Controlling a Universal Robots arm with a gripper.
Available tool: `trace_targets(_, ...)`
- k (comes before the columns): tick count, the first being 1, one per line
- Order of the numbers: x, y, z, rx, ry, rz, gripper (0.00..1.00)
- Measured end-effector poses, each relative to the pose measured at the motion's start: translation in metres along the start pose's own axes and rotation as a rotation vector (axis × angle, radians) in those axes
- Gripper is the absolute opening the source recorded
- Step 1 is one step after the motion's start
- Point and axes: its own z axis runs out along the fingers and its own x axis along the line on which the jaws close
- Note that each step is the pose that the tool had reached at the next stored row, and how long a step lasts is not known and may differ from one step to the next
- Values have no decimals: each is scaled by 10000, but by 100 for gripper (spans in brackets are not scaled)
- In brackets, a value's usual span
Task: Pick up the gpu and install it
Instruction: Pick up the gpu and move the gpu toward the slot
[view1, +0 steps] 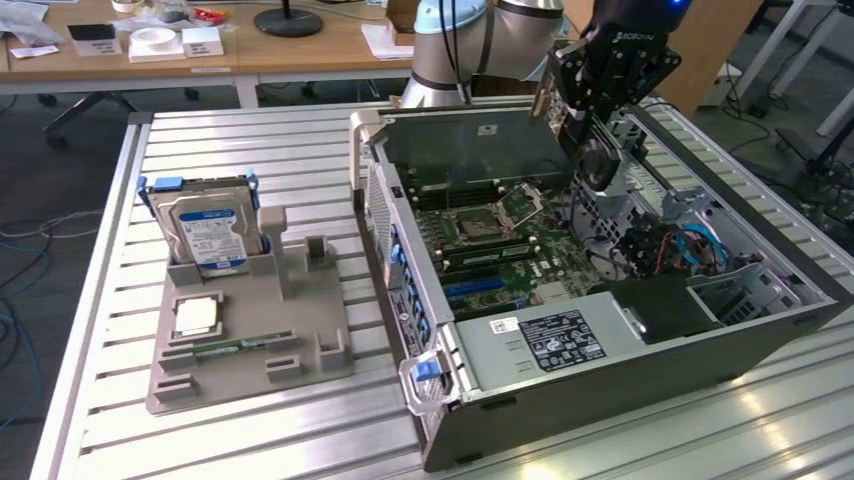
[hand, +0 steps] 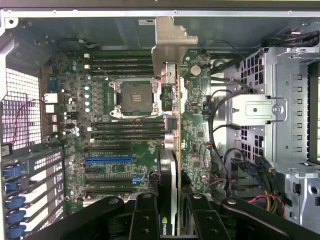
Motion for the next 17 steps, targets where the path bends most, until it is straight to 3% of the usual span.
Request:
trace_targets(7, -32, 1, 1, -1, 0, 0, 27)
trace_targets(17, -237, 9, 6, -2, 0, 0, 27)
